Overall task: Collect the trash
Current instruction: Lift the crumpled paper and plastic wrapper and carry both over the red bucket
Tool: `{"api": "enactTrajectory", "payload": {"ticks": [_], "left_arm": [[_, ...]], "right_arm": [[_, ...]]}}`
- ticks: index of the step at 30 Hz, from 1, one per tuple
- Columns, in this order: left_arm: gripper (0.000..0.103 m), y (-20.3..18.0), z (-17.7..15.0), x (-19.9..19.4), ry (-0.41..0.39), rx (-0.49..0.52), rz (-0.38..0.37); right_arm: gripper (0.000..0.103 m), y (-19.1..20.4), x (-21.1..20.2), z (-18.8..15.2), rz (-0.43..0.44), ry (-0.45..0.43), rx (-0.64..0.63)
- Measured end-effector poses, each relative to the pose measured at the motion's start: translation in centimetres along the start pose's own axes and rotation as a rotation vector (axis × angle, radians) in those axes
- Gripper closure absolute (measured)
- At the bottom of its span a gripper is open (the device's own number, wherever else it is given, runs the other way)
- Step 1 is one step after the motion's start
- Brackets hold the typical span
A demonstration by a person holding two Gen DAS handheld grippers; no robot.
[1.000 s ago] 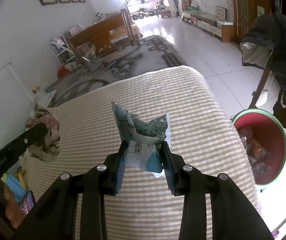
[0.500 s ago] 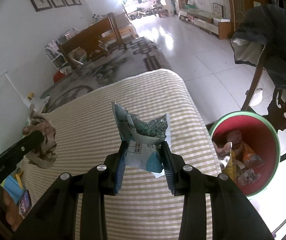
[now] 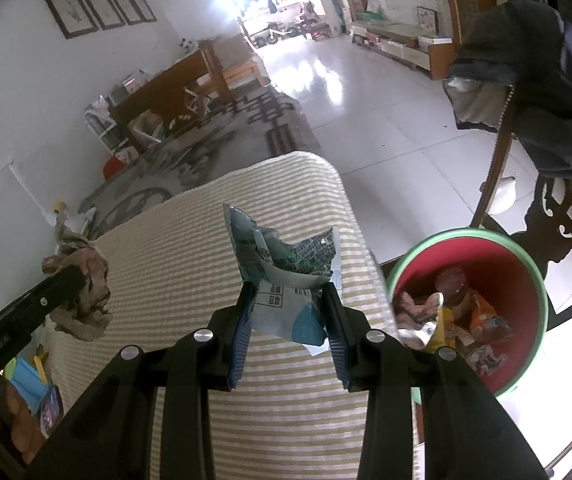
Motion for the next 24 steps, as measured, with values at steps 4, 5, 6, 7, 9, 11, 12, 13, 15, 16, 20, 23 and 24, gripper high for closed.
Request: {"api": "enactTrajectory", "payload": {"ticks": [4, 5, 6, 7, 9, 11, 12, 13, 15, 16, 20, 23, 24], "left_arm": [[0.069, -1.6, 0.0, 0.3, 0.0, 0.017, -0.018], [0.069, -2.1, 0.0, 0.4, 0.001, 0.022, -0.024], [0.069, -2.5, 0.0, 0.5, 0.002, 0.027, -0.029], [0.069, -2.8, 0.0, 0.6, 0.003, 0.03, -0.034], [0.069, -3.8, 0.0, 1.0, 0.006, 0.039, -0.048], [0.069, -4.9, 0.0, 1.3, 0.009, 0.051, -0.059], [0.069, -5.5, 0.0, 1.4, 0.01, 0.057, -0.066], [0.069, -5.9, 0.0, 1.5, 0.011, 0.062, -0.07], [0.069, -6.9, 0.0, 1.8, 0.015, 0.076, -0.083], [0.069, -7.4, 0.0, 2.0, 0.018, 0.082, -0.089], [0.069, -9.5, -0.1, 2.7, 0.029, 0.113, -0.113], [0.069, -10.8, -0.1, 3.2, 0.036, 0.134, -0.13], [0.069, -11.2, -0.2, 3.3, 0.038, 0.139, -0.134]], "right_arm": [[0.068, -1.7, -0.6, 0.2, -0.018, -0.007, 0.019], [0.068, -2.0, -0.8, 0.3, -0.022, -0.009, 0.022], [0.068, -2.6, -1.0, 0.3, -0.029, -0.012, 0.027], [0.068, -3.0, -1.2, 0.3, -0.035, -0.015, 0.03], [0.068, -3.9, -1.5, 0.3, -0.047, -0.017, 0.038], [0.068, -4.8, -2.0, 0.2, -0.059, -0.021, 0.048], [0.068, -5.2, -2.1, 0.2, -0.064, -0.023, 0.054], [0.068, -5.7, -2.4, 0.2, -0.069, -0.026, 0.06], [0.068, -6.7, -2.8, 0.2, -0.081, -0.032, 0.072], [0.068, -7.1, -2.9, 0.3, -0.086, -0.035, 0.079], [0.068, -9.4, -3.9, 0.2, -0.113, -0.045, 0.114], [0.068, -10.8, -4.3, 0.2, -0.135, -0.05, 0.131], [0.068, -11.4, -4.5, 0.2, -0.143, -0.052, 0.139]]}}
Point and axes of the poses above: each gripper's, at about its wrist camera, not at the fingertips, and x roughly the way its jaws point, y to its left, z to its top, the point moved 3 cm from there along x, roughly the way its jaws point, and after that the axes turned 9 degrees about -y, right-handed, at the moved point
